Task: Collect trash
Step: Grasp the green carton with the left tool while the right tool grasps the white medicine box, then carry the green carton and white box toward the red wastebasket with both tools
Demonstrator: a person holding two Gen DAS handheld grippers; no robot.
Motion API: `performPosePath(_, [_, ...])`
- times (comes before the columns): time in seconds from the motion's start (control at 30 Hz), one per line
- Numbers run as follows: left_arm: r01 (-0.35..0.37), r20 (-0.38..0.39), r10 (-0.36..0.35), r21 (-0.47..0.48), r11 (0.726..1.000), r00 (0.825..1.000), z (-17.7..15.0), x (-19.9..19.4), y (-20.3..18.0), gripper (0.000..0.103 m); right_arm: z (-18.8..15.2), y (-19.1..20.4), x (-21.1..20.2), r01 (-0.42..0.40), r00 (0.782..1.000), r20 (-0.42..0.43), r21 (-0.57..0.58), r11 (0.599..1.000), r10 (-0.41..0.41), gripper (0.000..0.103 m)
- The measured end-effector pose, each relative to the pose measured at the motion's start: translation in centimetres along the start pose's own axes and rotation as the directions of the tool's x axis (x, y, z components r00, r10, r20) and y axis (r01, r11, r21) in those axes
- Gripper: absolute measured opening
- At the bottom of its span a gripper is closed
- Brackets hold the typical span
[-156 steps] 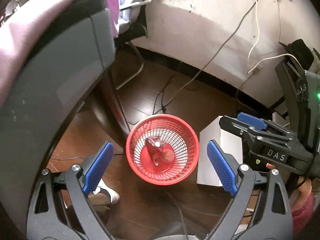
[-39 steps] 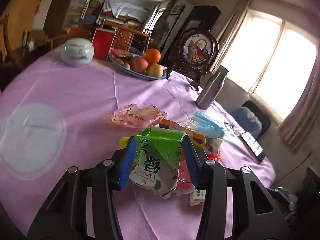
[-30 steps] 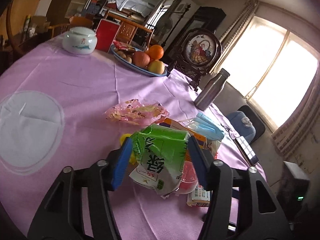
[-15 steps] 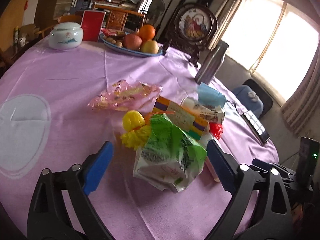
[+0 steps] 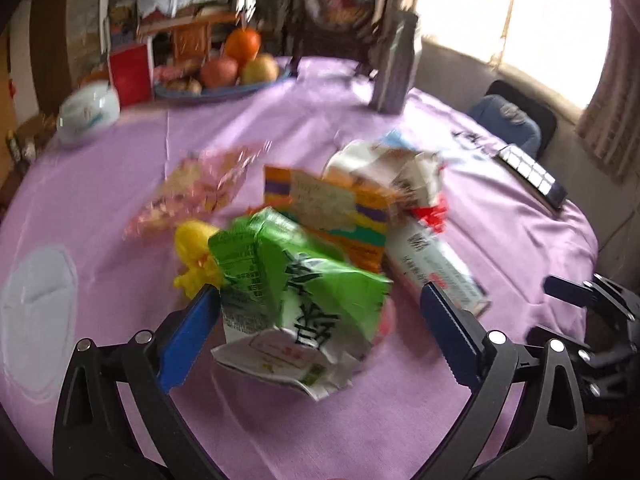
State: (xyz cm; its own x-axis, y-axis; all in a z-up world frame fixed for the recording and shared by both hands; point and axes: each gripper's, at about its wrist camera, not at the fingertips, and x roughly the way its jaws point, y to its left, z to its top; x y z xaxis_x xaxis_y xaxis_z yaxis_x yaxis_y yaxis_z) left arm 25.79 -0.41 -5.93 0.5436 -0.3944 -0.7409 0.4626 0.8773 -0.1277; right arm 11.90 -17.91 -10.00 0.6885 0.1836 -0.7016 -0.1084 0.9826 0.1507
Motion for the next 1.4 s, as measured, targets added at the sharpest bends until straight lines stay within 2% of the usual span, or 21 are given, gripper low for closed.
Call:
performPosePath(0.07, [0.043, -0.016, -0.044, -0.052, 0.998, 0.999, 0.1, 0.3, 1.0, 0.093, 0.0, 0.0, 0.1, -0.004, 1.000, 0.002, 0.001, 1.000, 0.004, 0.067])
performPosePath(0.13, [0.118, -0.004, -0.119, -0.068, 0.991, 0.993, 0.0, -0.1, 1.5, 0.083, 0.1, 0.0, 0.3, -0.009, 1.000, 0.001, 0.007, 1.000, 0.009, 0.067])
performPosePath(0.17, [0.149, 0.021, -0.148, -0.065, 0.987, 0.989, 0.0, -0.7, 1.5, 0.083, 0.1, 0.0, 0.4, -0.009, 1.000, -0.001, 0.009, 1.000, 0.009, 0.067])
performPosePath(0.27, [0.145, 0.137, -0.140, -0.024, 0.989, 0.981, -0.4, -3.2, 0.9, 0.083, 0.3, 0.5, 0.7, 0.001, 1.000, -0.004, -0.001, 1.000, -0.001, 0.067])
performPosePath(0.37, [0.145, 0.216, -0.138, -0.018, 0.989, 0.966, -1.0, -5.1, 0.7, 0.083, 0.7, 1.0, 1.0, -0.005, 1.000, -0.012, -0.015, 1.000, 0.004, 0.067])
performPosePath(0.47, [0.107, 0.305, -0.088, -0.045, 0.993, 0.948, -1.6, -6.8, 1.1, 0.083, 1.5, 2.2, 1.9, -0.007, 0.999, -0.033, -0.050, 0.999, 0.005, 0.067])
performPosePath(0.57, [0.086, 0.352, -0.042, -0.109, 0.990, 0.935, -1.6, -7.6, 2.2, 0.083, 2.5, 3.4, 3.4, -0.001, 0.998, -0.060, -0.079, 0.997, -0.004, 0.068])
performPosePath(0.63, [0.083, 0.350, -0.024, -0.154, 0.985, 0.936, -1.4, -7.6, 3.3, 0.083, 3.1, 4.2, 4.5, -0.005, 0.996, -0.084, -0.090, 0.996, -0.002, 0.068])
performPosePath(0.73, [0.091, 0.315, -0.027, -0.191, 0.977, 0.949, -1.1, -6.8, 4.2, 0.083, 3.5, 5.3, 6.0, -0.001, 0.994, -0.112, -0.108, 0.994, -0.012, 0.068])
performPosePath(0.8, [0.094, 0.304, -0.029, -0.199, 0.975, 0.952, -0.9, -6.6, 4.3, 0.083, 3.6, 5.6, 6.8, 0.022, 0.991, -0.126, -0.122, 0.992, -0.038, 0.065])
performPosePath(0.83, [0.098, 0.304, -0.033, -0.201, 0.975, 0.952, -0.9, -6.6, 4.4, 0.083, 3.6, 5.5, 7.2, 0.026, 0.989, -0.140, -0.112, 0.993, -0.042, 0.042])
performPosePath(0.97, [0.142, 0.329, -0.065, -0.218, 0.966, 0.942, -1.2, -7.1, 5.0, 0.083, 3.2, 4.7, 5.4, 0.010, 0.997, -0.076, -0.068, 0.998, -0.015, 0.042])
performPosePath(1.1, [0.177, 0.347, -0.090, -0.227, 0.958, 0.933, -1.4, -7.5, 5.2, 0.083, 2.5, 3.6, 1.5, -0.073, 0.997, -0.006, -0.034, 0.997, 0.073, 0.042])
performPosePath(1.17, [0.198, 0.365, -0.108, -0.220, 0.955, 0.925, -1.6, -8.0, 5.1, 0.083, 2.1, 3.1, 0.4, -0.088, 0.996, 0.003, -0.027, 0.996, 0.089, 0.042])
performPosePath(1.33, [0.208, 0.352, -0.121, -0.222, 0.953, 0.928, -3.3, -9.2, 3.8, 0.083, 1.0, 1.0, -2.2, -0.100, 0.995, 0.030, 0.003, 0.995, 0.099, 0.042])
performPosePath(1.4, [0.188, 0.351, -0.107, -0.206, 0.960, 0.930, -4.0, -10.2, 2.6, 0.083, 0.5, 0.2, -2.9, -0.102, 0.994, 0.040, 0.022, 0.995, 0.101, 0.042])
